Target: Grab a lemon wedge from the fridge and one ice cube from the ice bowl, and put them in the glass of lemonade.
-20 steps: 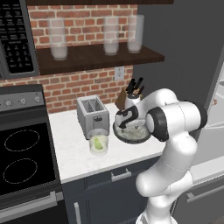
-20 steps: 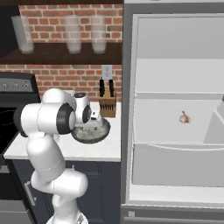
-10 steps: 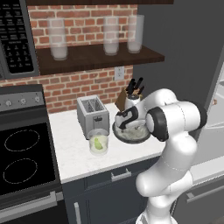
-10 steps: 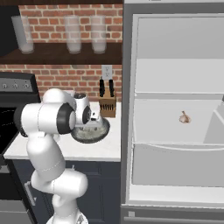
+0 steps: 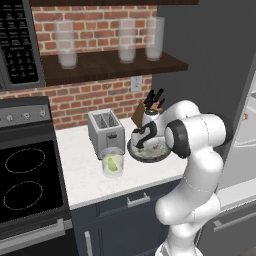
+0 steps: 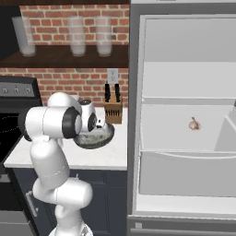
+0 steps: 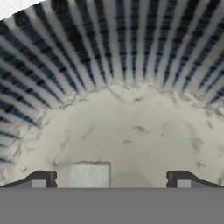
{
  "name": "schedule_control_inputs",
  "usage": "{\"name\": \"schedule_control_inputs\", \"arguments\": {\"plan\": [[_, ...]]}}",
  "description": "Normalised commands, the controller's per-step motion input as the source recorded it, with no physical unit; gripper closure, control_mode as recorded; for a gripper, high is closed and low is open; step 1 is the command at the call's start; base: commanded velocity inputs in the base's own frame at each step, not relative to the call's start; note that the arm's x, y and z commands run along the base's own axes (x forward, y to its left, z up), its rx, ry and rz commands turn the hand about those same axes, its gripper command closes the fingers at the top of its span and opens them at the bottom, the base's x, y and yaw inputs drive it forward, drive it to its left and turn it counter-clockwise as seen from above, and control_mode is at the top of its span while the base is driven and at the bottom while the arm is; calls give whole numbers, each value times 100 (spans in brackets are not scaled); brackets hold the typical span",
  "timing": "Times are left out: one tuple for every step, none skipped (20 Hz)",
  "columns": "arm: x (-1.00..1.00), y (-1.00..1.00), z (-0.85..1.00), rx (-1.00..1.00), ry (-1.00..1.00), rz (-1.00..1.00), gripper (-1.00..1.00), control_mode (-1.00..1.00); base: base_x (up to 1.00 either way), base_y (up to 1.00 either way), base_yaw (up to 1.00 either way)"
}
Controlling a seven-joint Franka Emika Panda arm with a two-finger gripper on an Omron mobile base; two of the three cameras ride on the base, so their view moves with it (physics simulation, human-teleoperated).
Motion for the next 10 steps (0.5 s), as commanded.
{"name": "schedule_control_inputs", "arguments": {"plan": [[0,0,0,0,2,0,-100,-100,0,0,0],[0,0,0,0,0,0,-100,-100,0,0,0],[0,0,0,0,0,0,-100,-100,0,0,0],[0,0,0,0,0,0,-100,-100,0,0,0],[0,0,0,0,0,0,-100,-100,0,0,0],[0,0,0,0,0,0,-100,-100,0,0,0],[0,0,0,0,0,0,-100,-100,0,0,0],[0,0,0,0,0,0,-100,-100,0,0,0],[0,0,0,0,0,0,-100,-100,0,0,0],[0,0,0,0,0,0,-100,-100,0,0,0]]}}
